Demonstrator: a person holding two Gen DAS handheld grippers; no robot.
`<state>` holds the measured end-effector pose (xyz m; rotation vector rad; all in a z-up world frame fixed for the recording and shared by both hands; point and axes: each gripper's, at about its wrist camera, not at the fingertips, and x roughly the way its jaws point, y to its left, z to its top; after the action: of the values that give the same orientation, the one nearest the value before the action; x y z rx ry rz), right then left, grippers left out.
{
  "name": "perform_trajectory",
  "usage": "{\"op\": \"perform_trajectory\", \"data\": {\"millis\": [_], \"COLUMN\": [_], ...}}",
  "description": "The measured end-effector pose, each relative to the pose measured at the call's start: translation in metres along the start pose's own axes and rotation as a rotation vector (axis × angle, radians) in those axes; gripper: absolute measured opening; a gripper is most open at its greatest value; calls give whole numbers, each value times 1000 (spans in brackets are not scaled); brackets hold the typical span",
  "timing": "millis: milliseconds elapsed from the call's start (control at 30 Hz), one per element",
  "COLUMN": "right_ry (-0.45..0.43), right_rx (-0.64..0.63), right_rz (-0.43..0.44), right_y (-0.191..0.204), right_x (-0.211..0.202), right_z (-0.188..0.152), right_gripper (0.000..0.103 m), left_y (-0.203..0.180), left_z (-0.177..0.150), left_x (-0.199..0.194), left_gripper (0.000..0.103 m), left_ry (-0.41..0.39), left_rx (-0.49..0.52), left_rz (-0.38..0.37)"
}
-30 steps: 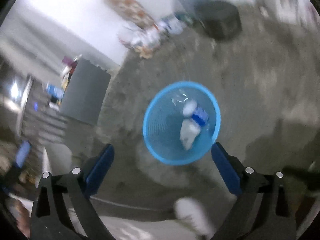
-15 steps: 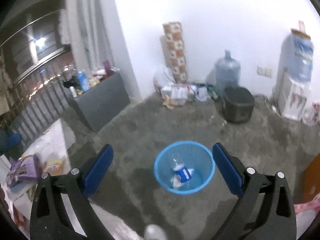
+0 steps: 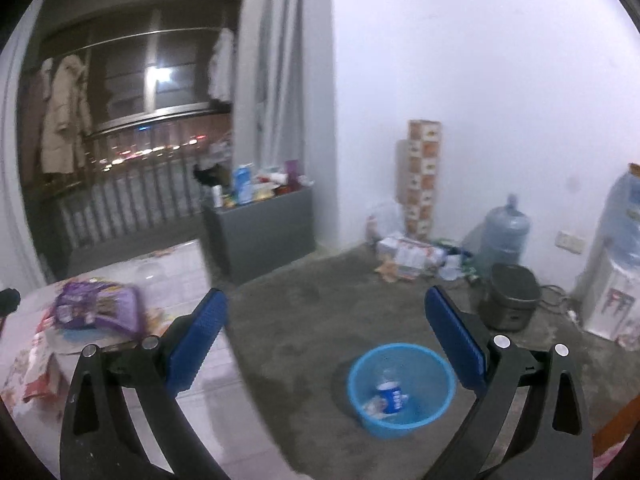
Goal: Collect trash
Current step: 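Move both tools back toward the table over the purple snack bag, then grasp the purple snack bag with the left gripper while the right gripper grasps the clear plastic lid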
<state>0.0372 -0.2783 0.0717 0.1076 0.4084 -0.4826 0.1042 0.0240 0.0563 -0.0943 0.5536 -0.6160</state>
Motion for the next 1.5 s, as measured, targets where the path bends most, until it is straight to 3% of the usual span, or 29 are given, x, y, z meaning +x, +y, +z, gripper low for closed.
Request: {"op": "perform_trajectory", "data": {"millis": [300,500,700,900,1267,1500], "right_ry": [4,-16,17,64,213,374], "right_rx": [0,-59,-85,-59,-80,-94], "right_rz": [172,217,269,344,508,585], "right_y": [43,71,100,117,164,197], "right_x": [4,10,27,54,139,204], "right_z": [20,26,28,44,58,48], "right_gripper": [95,95,94,92,89,87], "left_y": [43,59,82,104,160,180], "left_z": [-3,2,11,25,34,33], "left_x": [-35,-36,-28,7,100,127], "left_gripper": [97,97,94,88,68,53], "left_ry": [-63,-83,-70,23,262,317], "left_rx": [-54,-43,-99,-157,-387,-475], "left_rz": [40,67,50,43,38,40]}}
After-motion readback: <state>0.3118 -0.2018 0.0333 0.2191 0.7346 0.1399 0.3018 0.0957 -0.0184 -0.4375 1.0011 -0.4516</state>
